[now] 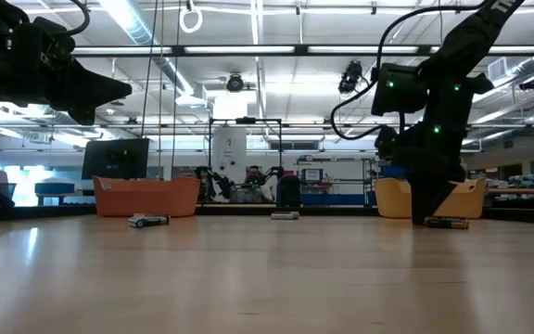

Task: Sort batteries
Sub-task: Put the small gray battery into the yellow bin

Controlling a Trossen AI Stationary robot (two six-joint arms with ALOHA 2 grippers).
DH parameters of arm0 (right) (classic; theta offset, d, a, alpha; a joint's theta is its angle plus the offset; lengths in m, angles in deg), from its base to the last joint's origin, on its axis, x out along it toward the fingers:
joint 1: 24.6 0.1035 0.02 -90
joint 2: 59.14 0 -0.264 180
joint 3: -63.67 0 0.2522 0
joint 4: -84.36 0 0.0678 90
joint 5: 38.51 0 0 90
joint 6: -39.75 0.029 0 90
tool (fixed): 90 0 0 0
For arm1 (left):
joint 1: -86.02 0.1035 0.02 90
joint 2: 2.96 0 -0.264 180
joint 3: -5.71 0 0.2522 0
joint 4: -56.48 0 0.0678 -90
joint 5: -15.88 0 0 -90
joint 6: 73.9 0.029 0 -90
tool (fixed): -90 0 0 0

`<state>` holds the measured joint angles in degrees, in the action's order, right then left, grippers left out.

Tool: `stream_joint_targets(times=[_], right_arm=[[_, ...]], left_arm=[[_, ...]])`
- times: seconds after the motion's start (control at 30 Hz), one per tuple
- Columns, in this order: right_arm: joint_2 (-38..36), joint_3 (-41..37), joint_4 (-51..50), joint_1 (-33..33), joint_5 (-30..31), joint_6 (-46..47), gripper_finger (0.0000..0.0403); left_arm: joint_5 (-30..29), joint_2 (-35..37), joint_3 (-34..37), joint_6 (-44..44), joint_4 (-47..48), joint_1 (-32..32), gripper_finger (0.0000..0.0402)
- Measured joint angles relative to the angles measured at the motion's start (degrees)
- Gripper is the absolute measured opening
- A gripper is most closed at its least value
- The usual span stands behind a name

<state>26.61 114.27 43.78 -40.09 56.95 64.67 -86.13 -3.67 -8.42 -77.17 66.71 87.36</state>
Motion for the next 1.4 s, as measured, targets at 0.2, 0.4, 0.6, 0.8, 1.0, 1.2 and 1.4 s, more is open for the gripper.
stream_joint_targets(times=[0.2, 0.4, 0.6, 0.8, 1.0, 1.2, 1.4], right_arm=[[0.1, -0.1, 0.0, -1.6, -1.8, -1.3, 0.0083], [0.1, -0.1, -0.2, -2.6, -3.4, -4.0, 0.0054], [-2.3, -0.3, -0.6, -3.2, -5.1, -4.8, 0.0048], [-7.1, -0.4, -3.5, -3.2, -6.5, -5.2, 0.0048], [-11.1, 1.9, -8.4, -3.2, -6.6, -5.1, 0.0048], [-13.4, 13.0, -19.1, -3.6, -2.0, -7.2, 0.0047], [-13.7, 22.4, -26.4, -10.9, 3.7, -12.4, 0.0047]], left_arm=[[0.0, 0.0, 0.0, 0.0, 0.0, 0.0, 0.0015], [0.0, 0.0, 0.0, 0.0, 0.0, 0.0, 0.0015], [0.0, 0.0, 0.0, 0.0, 0.0, 0.0, 0.0015], [0.0, 0.0, 0.0, 0.0, 0.0, 0.0, 0.0015], [0.0, 0.0, 0.0, 0.0, 0.0, 0.0, 0.0015], [0.0, 0.0, 0.0, 0.0, 0.0, 0.0, 0.0015], [0.0, 0.0, 0.0, 0.0, 0.0, 0.0, 0.0015]])
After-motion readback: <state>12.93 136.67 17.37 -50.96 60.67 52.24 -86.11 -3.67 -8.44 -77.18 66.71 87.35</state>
